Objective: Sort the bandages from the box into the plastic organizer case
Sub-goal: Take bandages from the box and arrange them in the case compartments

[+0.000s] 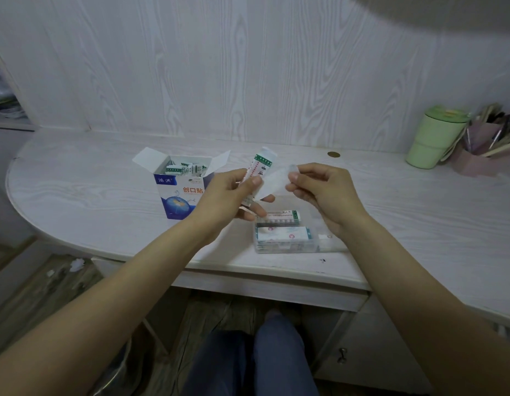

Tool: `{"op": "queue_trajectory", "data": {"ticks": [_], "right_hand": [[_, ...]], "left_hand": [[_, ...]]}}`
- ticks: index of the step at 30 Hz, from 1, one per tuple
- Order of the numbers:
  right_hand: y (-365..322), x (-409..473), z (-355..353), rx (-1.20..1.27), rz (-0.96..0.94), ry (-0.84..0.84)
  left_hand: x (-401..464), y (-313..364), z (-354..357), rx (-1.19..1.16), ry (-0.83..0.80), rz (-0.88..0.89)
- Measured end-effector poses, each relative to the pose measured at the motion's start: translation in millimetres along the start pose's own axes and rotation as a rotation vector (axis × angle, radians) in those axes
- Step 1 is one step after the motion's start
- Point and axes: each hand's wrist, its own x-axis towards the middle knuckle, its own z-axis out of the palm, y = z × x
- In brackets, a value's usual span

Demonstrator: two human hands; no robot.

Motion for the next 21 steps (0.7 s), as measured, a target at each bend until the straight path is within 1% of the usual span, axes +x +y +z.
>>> {"op": "queue_trajectory", "data": {"ticks": [3, 5, 7, 11, 13, 21], "right_hand": [[1, 3, -5, 0.288, 0.122, -0.040], [3, 6, -9, 0.308, 0.147, -0.024], [7, 8, -13, 0.152, 0.104, -0.010], [14, 9, -15, -0.361, 0.027, -0.053], [16, 9, -13, -0.531, 0.022, -0.062], [21, 10, -7, -0.878, -0.047, -0.069]], "left_hand": [[2, 0, -4, 0.025, 0.072, 0.005], [3, -1, -7, 0.064, 0.122, 0.003], [4, -1, -9, 0.099, 0.139, -0.005], [5, 1, -8, 0.120, 0.145, -0.003], [6, 0, -6, 0.121, 0.148, -0.007], [7, 0, -5, 0.123, 0.163, -0.013]]}}
